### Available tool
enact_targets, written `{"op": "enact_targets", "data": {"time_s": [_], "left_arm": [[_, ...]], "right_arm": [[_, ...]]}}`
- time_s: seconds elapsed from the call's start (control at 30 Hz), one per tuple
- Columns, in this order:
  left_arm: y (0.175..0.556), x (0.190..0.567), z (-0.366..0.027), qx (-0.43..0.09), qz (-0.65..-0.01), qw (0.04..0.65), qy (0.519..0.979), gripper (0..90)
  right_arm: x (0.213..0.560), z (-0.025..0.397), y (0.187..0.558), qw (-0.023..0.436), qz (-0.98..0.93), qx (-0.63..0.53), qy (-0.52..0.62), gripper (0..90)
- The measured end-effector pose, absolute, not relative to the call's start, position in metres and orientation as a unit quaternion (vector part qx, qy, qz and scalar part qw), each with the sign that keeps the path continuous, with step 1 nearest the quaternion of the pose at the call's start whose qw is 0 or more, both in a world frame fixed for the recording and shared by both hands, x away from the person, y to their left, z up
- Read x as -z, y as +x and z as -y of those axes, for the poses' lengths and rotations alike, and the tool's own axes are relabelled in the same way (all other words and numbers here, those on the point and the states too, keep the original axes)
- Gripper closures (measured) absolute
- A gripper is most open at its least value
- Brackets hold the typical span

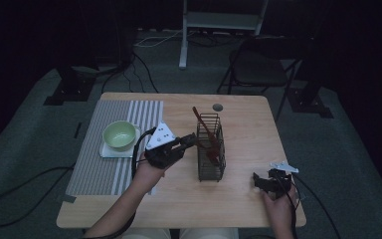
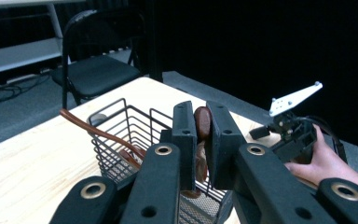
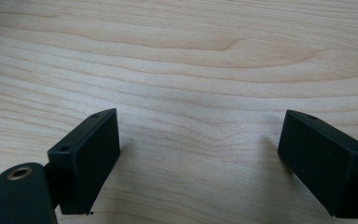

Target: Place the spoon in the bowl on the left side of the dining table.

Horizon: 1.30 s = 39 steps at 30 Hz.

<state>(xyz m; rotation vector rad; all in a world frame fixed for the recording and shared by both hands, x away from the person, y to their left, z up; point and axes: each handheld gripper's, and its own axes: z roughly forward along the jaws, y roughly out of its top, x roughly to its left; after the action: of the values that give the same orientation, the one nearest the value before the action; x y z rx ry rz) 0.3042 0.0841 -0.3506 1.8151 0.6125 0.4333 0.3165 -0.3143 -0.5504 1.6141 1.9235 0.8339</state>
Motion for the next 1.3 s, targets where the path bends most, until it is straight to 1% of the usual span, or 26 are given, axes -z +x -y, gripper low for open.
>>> {"op": "enact_targets", "data": {"time_s": [0.17,0.53,0.6,0.67,0.93,1.3], "left_arm": [[0.303,0.347,-0.092,-0.189,-0.264,0.556,0.765,83.2],[0.295,0.330,-0.124,-0.226,-0.281,0.552,0.752,83.2],[0.295,0.330,-0.124,-0.226,-0.281,0.552,0.752,83.2],[0.294,0.328,-0.132,-0.228,-0.285,0.552,0.750,83.2],[0.294,0.332,-0.144,-0.235,-0.297,0.544,0.749,83.2],[0.298,0.346,-0.176,-0.248,-0.337,0.530,0.737,83.2]], "right_arm": [[0.550,0.314,0.317,0.245,-0.705,-0.305,0.591,12.0],[0.550,0.314,0.316,0.245,-0.705,-0.305,0.592,12.0],[0.550,0.314,0.316,0.245,-0.705,-0.305,0.592,12.0],[0.550,0.314,0.316,0.246,-0.705,-0.305,0.592,12.1],[0.550,0.314,0.316,0.245,-0.705,-0.305,0.592,12.1],[0.550,0.314,0.316,0.245,-0.704,-0.306,0.592,12.0]]}}
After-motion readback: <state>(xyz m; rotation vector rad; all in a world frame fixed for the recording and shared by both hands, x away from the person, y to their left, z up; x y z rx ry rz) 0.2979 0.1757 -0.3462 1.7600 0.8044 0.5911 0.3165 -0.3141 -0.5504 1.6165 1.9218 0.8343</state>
